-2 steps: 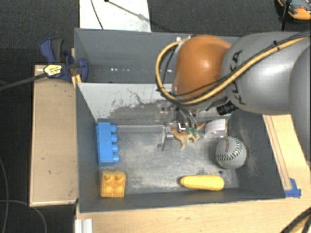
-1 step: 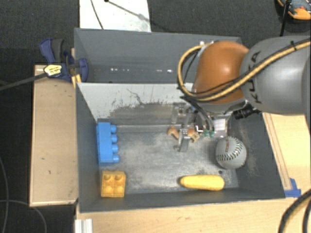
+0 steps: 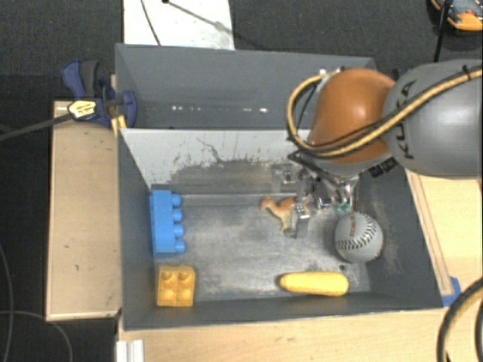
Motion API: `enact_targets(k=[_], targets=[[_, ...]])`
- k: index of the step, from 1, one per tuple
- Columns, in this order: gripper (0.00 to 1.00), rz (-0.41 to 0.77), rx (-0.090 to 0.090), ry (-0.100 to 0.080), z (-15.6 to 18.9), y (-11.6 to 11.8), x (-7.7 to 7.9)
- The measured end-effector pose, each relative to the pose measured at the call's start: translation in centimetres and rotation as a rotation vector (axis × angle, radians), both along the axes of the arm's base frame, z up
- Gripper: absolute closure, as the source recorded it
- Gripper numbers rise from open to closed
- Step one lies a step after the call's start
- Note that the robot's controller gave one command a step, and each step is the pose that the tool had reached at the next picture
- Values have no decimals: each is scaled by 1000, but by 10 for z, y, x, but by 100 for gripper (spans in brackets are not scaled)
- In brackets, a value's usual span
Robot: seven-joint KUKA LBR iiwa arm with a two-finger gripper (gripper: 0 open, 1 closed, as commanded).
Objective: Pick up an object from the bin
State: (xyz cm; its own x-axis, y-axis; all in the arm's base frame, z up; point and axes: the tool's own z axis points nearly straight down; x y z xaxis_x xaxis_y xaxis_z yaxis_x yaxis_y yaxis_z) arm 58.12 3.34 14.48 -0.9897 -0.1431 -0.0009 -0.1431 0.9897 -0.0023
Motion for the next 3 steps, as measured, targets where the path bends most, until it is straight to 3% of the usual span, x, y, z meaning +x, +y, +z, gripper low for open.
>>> enact_targets(k=[1, 2, 3], targets=[[0, -168, 3, -4, -1, -39, 8], [0, -99, 3, -6, -72, -64, 6], [100, -237, 2, -7, -72, -66, 12]])
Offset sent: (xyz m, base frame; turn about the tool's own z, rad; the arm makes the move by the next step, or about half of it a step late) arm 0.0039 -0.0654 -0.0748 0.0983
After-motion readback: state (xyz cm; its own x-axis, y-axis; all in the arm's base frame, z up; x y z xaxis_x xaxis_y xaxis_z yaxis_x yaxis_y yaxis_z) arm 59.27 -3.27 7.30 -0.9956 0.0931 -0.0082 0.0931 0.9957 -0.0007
